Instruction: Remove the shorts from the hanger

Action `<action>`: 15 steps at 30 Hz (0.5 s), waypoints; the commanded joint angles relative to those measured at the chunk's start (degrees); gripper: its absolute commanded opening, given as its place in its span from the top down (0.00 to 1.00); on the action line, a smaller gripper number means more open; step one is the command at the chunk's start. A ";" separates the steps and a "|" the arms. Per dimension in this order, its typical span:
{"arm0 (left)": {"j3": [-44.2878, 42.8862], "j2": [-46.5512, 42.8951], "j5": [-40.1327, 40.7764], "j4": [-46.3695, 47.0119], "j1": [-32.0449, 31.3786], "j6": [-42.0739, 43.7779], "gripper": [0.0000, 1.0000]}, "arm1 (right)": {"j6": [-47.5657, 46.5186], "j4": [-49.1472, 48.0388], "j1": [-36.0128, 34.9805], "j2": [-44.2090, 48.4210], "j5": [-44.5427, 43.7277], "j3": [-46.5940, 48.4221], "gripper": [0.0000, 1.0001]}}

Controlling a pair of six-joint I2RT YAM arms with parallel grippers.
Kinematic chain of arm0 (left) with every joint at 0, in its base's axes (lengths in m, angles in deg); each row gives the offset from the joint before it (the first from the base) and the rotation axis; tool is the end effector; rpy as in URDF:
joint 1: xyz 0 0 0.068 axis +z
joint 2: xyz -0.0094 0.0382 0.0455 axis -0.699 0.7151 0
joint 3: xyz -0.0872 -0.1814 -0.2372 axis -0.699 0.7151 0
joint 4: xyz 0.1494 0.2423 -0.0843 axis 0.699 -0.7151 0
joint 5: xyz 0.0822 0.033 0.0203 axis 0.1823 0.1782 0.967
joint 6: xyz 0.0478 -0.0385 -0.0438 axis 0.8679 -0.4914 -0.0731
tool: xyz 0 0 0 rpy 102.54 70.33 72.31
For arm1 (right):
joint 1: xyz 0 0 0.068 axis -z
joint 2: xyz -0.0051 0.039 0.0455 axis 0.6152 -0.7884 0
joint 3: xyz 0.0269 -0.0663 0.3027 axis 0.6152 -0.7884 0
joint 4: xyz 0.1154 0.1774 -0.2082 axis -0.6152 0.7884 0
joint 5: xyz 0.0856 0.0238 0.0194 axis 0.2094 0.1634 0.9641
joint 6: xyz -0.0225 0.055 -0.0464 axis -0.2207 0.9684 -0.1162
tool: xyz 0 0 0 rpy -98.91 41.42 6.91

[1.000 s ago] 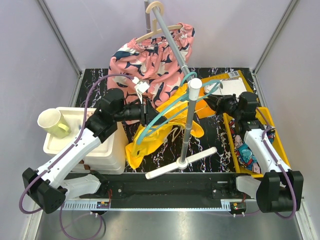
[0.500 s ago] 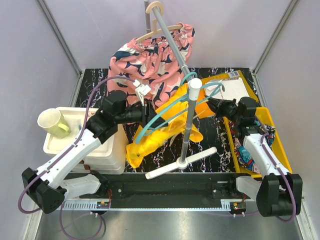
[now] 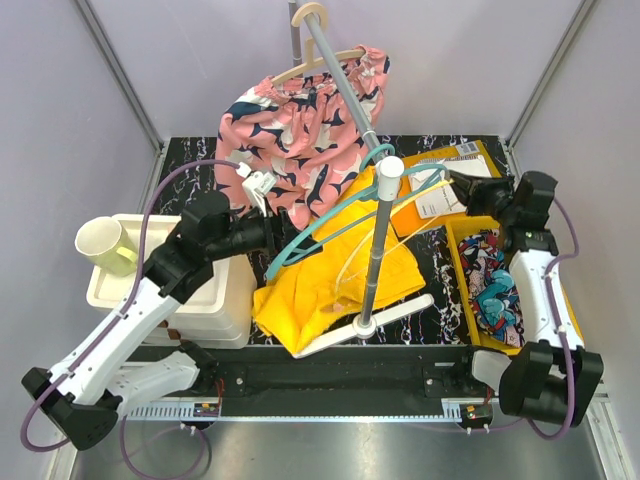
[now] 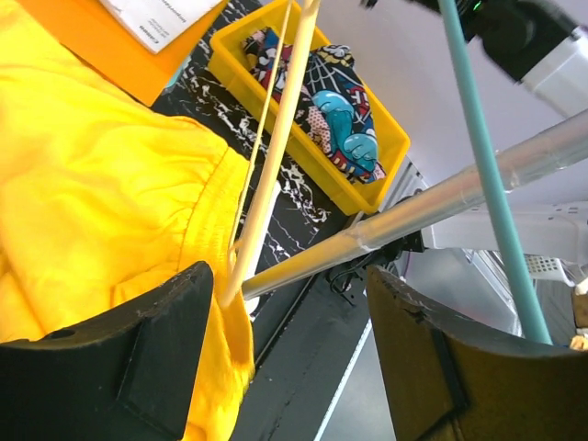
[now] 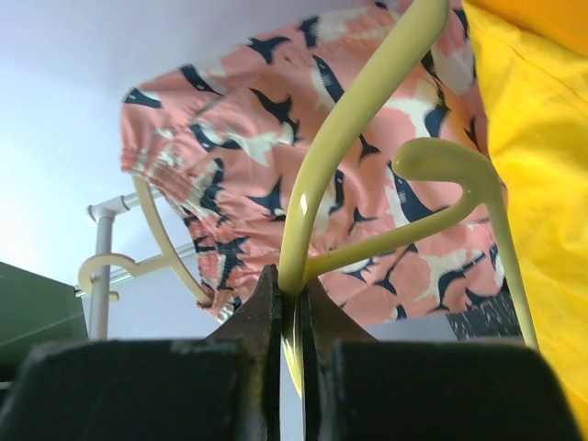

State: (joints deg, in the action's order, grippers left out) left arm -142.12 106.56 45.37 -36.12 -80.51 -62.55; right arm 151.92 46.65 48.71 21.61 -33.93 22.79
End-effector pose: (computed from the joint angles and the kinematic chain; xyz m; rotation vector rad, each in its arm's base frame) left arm 0.1808 -0.1690 0.4201 0.4916 1.9328 -1.2172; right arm 0.3026 -0.0249 0.3399 1.3266 1.6311 1.3879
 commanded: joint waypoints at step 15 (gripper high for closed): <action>-2.51 -6.44 8.36 -7.51 0.04 4.18 0.26 | -12.35 14.63 9.03 -11.42 -3.42 36.22 1.00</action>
State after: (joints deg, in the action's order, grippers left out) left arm -141.90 101.40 50.51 -42.42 -80.51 -60.17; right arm 138.63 61.05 57.74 12.41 -39.56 53.26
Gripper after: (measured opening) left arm 0.726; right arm 0.061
